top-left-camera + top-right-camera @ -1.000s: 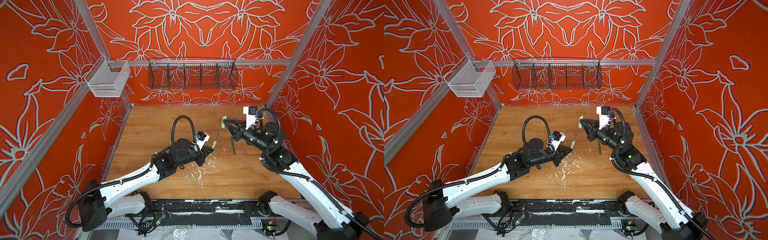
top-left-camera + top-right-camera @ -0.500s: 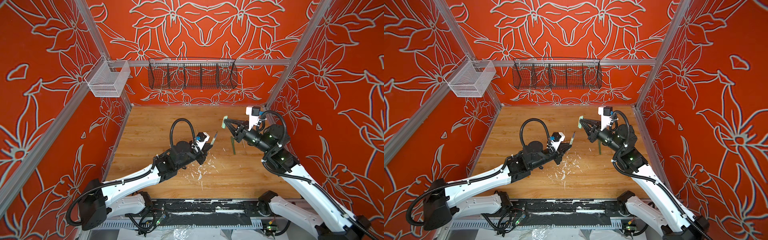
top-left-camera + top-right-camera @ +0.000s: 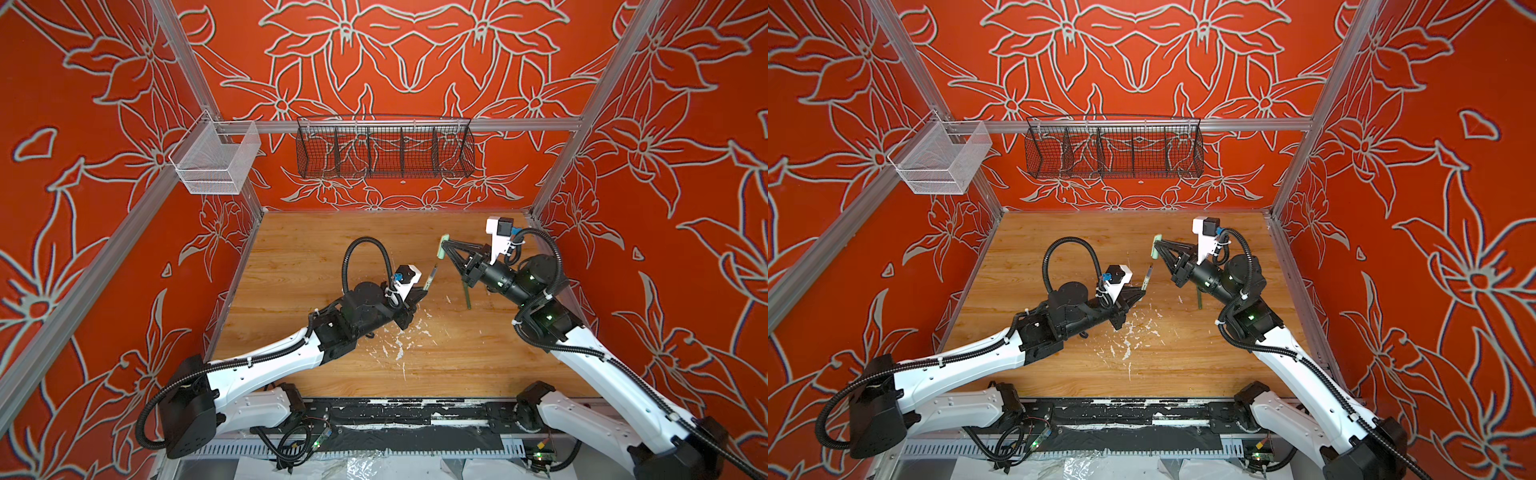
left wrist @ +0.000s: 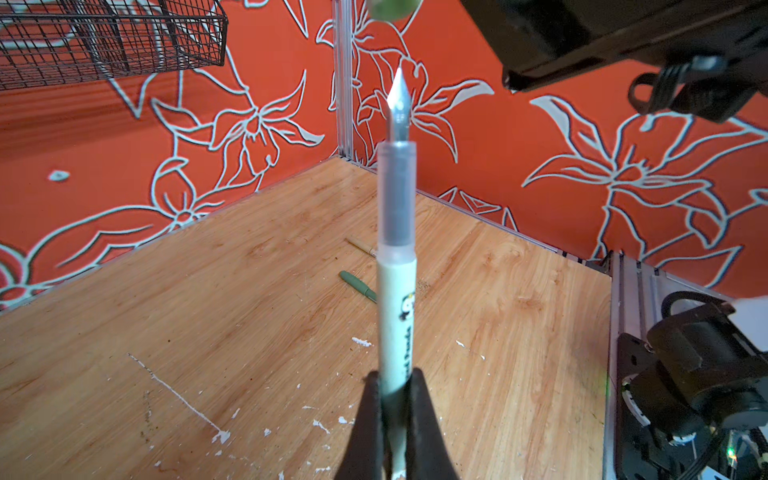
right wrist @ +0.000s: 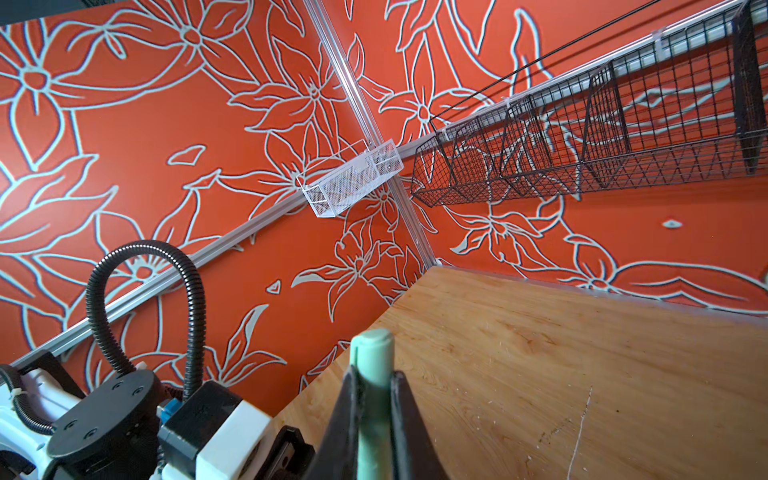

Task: Insert the pens into the pen caps
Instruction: 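Raise the pale green cap with the right gripper above the left gripper's pen nib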

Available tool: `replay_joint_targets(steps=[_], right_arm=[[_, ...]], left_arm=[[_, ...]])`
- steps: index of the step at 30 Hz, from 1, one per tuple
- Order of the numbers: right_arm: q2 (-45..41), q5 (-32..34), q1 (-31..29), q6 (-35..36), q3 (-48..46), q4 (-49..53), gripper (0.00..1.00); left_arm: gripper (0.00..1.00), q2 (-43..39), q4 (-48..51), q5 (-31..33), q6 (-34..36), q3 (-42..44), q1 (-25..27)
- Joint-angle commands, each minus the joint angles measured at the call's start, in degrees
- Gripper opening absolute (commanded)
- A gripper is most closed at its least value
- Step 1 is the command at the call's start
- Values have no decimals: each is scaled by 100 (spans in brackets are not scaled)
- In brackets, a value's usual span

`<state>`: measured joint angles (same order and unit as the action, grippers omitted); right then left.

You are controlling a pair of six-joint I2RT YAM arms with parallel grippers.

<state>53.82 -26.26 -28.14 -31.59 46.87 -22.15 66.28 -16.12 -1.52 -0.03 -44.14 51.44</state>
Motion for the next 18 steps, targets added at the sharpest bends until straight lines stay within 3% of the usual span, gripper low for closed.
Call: replay_joint_targets(steps=[1,18], right_arm=[[36,8,-34,-154,-51,-498,3],[234,36,-42,-257,-115,-539,3]], left_arm=[[0,-73,-204,-109,11,-130,50],[0,-120,-206,-50,21,-121,50]])
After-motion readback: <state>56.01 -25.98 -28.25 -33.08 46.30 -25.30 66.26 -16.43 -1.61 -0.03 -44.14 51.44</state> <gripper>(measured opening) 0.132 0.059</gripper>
